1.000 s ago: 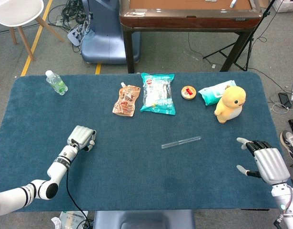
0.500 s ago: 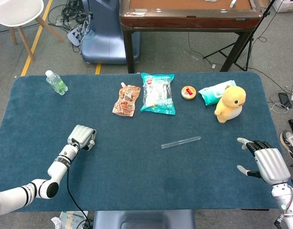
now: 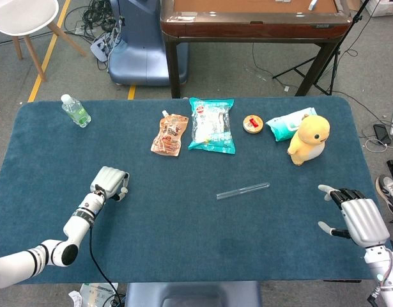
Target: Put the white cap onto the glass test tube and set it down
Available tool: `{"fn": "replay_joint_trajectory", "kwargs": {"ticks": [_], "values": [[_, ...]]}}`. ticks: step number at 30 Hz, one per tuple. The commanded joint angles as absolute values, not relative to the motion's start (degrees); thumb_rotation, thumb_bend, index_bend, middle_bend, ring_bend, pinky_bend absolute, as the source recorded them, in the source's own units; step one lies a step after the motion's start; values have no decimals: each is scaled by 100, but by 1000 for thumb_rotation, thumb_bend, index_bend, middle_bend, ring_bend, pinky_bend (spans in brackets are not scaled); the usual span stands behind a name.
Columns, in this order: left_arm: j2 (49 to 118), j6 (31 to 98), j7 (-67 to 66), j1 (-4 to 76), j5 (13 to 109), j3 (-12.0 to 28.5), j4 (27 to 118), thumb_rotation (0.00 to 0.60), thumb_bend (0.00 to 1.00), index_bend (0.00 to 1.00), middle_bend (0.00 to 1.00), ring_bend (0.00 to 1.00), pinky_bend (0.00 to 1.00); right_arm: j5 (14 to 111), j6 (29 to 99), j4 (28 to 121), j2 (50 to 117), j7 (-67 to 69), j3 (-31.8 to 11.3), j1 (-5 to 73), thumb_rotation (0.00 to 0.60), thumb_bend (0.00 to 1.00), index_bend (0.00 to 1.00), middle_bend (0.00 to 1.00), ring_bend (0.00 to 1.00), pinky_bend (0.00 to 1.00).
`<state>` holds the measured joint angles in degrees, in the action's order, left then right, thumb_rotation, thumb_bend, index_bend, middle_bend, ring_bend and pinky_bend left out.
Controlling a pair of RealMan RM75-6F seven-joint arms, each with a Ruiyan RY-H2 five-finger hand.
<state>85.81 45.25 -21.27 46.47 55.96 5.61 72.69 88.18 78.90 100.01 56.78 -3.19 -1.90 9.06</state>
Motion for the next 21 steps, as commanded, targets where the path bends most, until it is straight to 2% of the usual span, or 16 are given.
{"fn": "replay_joint_trajectory", "kwargs": {"ticks": [1, 7, 13, 18, 21], "values": [[8388, 4587, -1819, 4572, 5714, 671, 7539, 600, 300, 552, 1000, 1000, 1000, 8729, 7702, 10114, 5643, -484, -213, 1003, 600, 143, 227, 409, 314, 327], [7901, 4719, -1277, 4418, 6043, 786, 8264, 600, 322, 549, 1000, 1000, 1000, 8590, 7065, 10347, 5629, -788, -295, 1406, 600, 194, 245, 428, 330, 337], [7558, 4866, -1171, 4322, 6315, 757, 8857, 600, 323, 545, 1000, 1000, 1000, 8439, 6274, 10421, 5742, -919, -477, 2004, 600, 240, 326, 538, 481, 430], [7361, 4992, -1281, 4271, 6412, 708, 9296, 600, 323, 542, 1000, 1000, 1000, 8165, 5534, 10197, 6040, -989, -686, 2612, 600, 241, 442, 720, 695, 669], [7287, 5053, -1351, 4252, 6431, 689, 9458, 600, 323, 540, 1000, 1000, 1000, 8003, 5212, 10029, 6262, -1062, -775, 2901, 600, 243, 461, 814, 802, 790]]}}
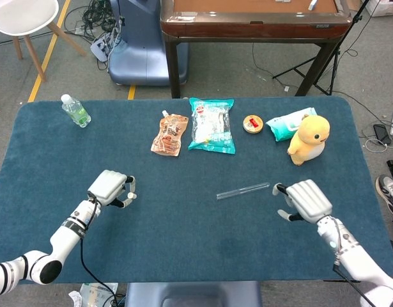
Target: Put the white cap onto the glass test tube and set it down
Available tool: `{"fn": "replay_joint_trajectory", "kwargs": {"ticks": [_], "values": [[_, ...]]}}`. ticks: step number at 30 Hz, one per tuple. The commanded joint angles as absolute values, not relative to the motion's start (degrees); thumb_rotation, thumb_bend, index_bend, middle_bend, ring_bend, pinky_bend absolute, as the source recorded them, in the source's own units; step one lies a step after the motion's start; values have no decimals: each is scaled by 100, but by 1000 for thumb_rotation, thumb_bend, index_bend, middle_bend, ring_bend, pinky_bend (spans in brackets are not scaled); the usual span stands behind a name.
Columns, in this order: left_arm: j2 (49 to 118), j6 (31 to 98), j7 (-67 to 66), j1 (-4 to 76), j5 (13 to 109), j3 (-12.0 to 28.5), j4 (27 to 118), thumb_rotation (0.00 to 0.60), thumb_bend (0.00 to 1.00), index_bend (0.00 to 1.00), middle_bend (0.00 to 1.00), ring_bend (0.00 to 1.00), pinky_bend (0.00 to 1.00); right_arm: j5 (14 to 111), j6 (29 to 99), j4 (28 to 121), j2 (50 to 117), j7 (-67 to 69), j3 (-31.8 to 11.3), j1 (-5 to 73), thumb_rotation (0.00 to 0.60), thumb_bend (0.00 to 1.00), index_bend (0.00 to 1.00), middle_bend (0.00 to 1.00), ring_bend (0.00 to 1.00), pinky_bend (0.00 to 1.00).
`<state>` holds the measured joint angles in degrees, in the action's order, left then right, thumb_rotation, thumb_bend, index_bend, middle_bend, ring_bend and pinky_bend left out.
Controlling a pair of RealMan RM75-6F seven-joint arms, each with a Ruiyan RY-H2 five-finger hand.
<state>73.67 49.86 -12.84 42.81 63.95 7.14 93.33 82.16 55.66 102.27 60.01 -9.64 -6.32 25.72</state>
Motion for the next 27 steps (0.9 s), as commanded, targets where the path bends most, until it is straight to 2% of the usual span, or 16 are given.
{"fn": "replay_joint_trajectory", "kwargs": {"ticks": [1, 4, 8, 18, 27], "values": [[7260, 5081, -1376, 4243, 6434, 685, 9518, 600, 323, 539, 1000, 1000, 1000, 7919, 5070, 9937, 6367, -1087, -809, 3026, 600, 246, 464, 847, 845, 828], [7206, 5144, -1428, 4227, 6428, 687, 9623, 600, 323, 538, 1000, 1000, 1000, 7731, 4741, 9653, 6649, -1176, -866, 3323, 600, 257, 479, 908, 934, 904], [7185, 5222, -1478, 4207, 6399, 694, 9673, 600, 323, 538, 1000, 1000, 1000, 7511, 4463, 9266, 7038, -1264, -914, 3629, 600, 262, 516, 952, 990, 968], [7206, 5238, -1454, 4190, 6361, 683, 9663, 600, 323, 538, 1000, 1000, 1000, 6914, 4133, 8344, 7900, -1942, -853, 4173, 600, 269, 531, 962, 1000, 978], [7238, 5198, -1391, 4184, 6377, 656, 9618, 600, 323, 537, 1000, 1000, 1000, 6361, 3970, 7738, 8403, -2250, -775, 4445, 600, 269, 532, 961, 1000, 978]]}}
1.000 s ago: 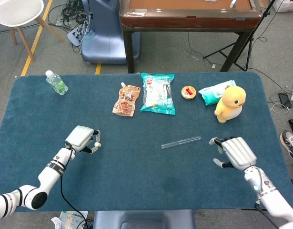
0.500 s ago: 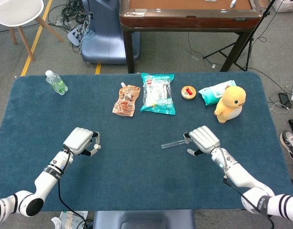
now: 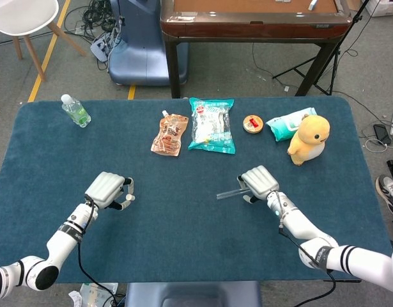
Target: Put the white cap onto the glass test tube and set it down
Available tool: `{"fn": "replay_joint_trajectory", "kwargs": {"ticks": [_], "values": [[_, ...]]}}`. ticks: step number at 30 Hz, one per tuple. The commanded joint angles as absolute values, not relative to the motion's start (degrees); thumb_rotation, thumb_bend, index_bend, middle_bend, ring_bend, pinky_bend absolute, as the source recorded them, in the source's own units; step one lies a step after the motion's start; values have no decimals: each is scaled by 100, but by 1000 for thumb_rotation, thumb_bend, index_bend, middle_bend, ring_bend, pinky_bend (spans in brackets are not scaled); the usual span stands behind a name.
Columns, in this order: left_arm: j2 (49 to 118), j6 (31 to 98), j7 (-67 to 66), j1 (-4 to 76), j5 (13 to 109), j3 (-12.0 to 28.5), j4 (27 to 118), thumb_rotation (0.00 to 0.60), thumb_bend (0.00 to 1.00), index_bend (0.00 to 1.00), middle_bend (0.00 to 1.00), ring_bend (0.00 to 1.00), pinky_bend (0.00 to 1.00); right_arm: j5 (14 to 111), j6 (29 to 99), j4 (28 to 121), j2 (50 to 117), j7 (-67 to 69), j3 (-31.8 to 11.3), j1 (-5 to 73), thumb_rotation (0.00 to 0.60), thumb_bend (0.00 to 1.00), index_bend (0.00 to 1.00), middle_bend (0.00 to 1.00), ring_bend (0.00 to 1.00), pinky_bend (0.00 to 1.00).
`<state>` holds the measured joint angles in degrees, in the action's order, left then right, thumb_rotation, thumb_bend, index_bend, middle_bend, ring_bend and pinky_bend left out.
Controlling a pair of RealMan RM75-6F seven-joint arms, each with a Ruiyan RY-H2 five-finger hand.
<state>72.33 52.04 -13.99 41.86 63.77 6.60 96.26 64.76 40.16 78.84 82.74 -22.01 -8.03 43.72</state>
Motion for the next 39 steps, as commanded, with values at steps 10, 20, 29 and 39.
{"fn": "replay_joint_trajectory", "kwargs": {"ticks": [10, 20, 29, 39], "values": [[7260, 5156, -1367, 4190, 6350, 643, 9580, 600, 323, 536, 1000, 1000, 1000, 6132, 3898, 7356, 8712, -2274, -726, 4642, 600, 269, 531, 953, 1000, 978], [7301, 5082, -1359, 4213, 6285, 629, 9526, 600, 323, 535, 1000, 1000, 1000, 5857, 3711, 7105, 8865, -2320, -668, 4836, 600, 269, 531, 951, 1000, 978], [7300, 5078, -1316, 4208, 6295, 627, 9512, 600, 323, 535, 1000, 1000, 1000, 5665, 3633, 6999, 8946, -2361, -615, 4972, 600, 284, 531, 951, 1000, 978], [7307, 5068, -1301, 4206, 6298, 617, 9498, 600, 323, 535, 1000, 1000, 1000, 5450, 3521, 6918, 8979, -2391, -532, 5089, 600, 453, 533, 943, 1000, 978]]}}
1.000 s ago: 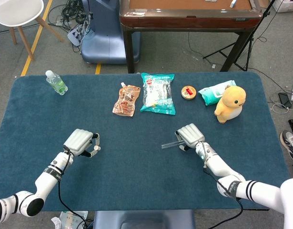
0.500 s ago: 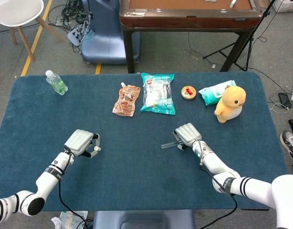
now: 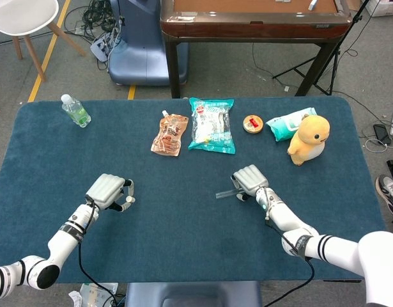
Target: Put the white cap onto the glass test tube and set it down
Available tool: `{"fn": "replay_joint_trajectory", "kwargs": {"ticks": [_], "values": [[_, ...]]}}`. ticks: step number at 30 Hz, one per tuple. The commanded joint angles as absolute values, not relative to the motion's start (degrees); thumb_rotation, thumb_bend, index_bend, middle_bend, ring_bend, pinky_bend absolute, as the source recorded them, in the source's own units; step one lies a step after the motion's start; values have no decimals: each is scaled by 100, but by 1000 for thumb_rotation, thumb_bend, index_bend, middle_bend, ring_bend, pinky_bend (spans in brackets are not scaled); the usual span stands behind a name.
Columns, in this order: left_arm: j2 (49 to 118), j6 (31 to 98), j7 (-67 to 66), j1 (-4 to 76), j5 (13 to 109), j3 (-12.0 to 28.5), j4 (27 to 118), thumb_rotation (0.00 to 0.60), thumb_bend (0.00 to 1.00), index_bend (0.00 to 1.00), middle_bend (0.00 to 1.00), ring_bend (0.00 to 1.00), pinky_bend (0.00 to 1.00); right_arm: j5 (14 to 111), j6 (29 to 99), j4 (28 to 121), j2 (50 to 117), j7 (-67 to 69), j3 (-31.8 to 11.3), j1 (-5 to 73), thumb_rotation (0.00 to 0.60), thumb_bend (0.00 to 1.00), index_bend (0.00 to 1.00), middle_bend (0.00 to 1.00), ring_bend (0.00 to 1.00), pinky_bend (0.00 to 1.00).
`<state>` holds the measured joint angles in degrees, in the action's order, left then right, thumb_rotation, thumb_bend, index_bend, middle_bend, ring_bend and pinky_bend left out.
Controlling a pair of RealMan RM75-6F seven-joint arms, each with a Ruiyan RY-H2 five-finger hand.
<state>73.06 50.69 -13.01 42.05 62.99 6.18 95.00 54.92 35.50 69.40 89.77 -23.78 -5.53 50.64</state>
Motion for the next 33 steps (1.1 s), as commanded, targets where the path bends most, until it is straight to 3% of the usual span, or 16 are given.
{"fn": "replay_joint_trajectory", "kwargs": {"ticks": [1, 10, 20, 33], "values": [[7311, 5066, -1300, 4206, 6296, 616, 9494, 600, 323, 535, 1000, 1000, 1000, 5421, 3515, 6905, 8983, -2402, -518, 5100, 600, 460, 537, 941, 1000, 978], [7244, 5082, -1198, 4209, 6266, 698, 9500, 600, 323, 535, 1000, 1000, 1000, 5470, 3704, 7113, 8847, -2112, -623, 5064, 600, 610, 638, 934, 1000, 978], [6660, 5000, -272, 4153, 6029, 1194, 9837, 600, 323, 536, 1000, 1000, 1000, 6145, 4253, 7997, 8519, -667, -1244, 4811, 600, 690, 711, 935, 1000, 979], [6110, 4968, 1426, 3878, 5887, 1849, 10419, 600, 326, 542, 1000, 1000, 1000, 6847, 4958, 7589, 9648, 384, -1554, 4874, 600, 749, 743, 935, 1000, 989]]}}
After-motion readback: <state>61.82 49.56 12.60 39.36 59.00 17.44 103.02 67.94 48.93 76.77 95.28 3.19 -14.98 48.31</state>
